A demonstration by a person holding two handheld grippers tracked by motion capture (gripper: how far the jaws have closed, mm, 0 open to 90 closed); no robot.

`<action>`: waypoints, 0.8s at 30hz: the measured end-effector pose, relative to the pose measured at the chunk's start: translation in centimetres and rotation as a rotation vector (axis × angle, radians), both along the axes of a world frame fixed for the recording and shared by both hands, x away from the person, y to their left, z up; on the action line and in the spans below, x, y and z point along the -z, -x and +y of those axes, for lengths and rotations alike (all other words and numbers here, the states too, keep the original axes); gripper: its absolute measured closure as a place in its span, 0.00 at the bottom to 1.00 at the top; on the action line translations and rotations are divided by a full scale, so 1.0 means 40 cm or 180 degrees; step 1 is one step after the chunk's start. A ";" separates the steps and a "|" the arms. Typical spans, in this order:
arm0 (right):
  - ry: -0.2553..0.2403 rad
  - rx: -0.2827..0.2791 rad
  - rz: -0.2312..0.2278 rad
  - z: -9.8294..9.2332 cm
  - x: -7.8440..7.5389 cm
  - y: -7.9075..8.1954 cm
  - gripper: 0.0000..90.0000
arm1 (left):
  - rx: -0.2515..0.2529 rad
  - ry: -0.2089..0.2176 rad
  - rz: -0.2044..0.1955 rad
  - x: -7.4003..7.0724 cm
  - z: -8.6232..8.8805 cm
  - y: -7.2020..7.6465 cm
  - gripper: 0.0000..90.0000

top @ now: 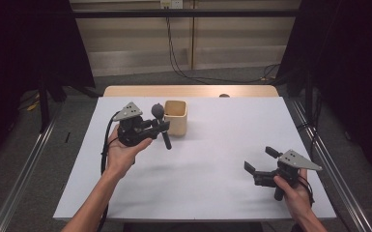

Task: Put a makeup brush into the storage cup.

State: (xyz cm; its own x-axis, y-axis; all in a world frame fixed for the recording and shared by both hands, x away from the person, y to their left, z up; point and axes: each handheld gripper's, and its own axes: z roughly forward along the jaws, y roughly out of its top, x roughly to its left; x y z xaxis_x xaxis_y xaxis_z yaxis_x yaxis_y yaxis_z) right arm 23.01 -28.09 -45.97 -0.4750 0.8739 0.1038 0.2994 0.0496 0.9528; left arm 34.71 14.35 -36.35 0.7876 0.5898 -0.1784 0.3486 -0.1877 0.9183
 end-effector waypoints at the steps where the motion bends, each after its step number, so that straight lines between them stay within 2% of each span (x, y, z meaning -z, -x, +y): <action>1: 0.0002 0.0011 -0.0005 0.000 -0.001 0.001 0.00 | -0.0007 0.0007 -0.0008 0.002 0.001 -0.004 0.79; 9: 0.0031 0.0002 -0.0013 0.002 0.001 0.000 0.00 | -0.0069 0.0056 -0.0047 -0.002 0.003 -0.020 0.78; 13: 0.0014 0.0009 -0.0001 0.001 0.001 0.003 0.00 | -0.0105 0.0010 -0.0135 -0.023 -0.003 -0.021 0.79; 16: 0.0009 0.0011 -0.0012 0.001 0.001 0.004 0.00 | -0.0106 0.0039 -0.0178 -0.038 -0.010 -0.023 0.79; 24: -0.0019 -0.0016 -0.0002 0.002 0.002 0.003 0.00 | -0.0157 0.0054 -0.0276 -0.057 -0.036 -0.060 0.79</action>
State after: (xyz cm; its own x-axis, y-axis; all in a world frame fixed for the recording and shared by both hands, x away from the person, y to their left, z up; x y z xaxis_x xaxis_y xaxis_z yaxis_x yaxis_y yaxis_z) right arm 22.87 -28.01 -46.07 -0.4794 0.8708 0.1088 0.2986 0.0452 0.9533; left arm 37.11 12.89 -34.06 0.7707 0.6256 -0.1213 0.2761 -0.1563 0.9483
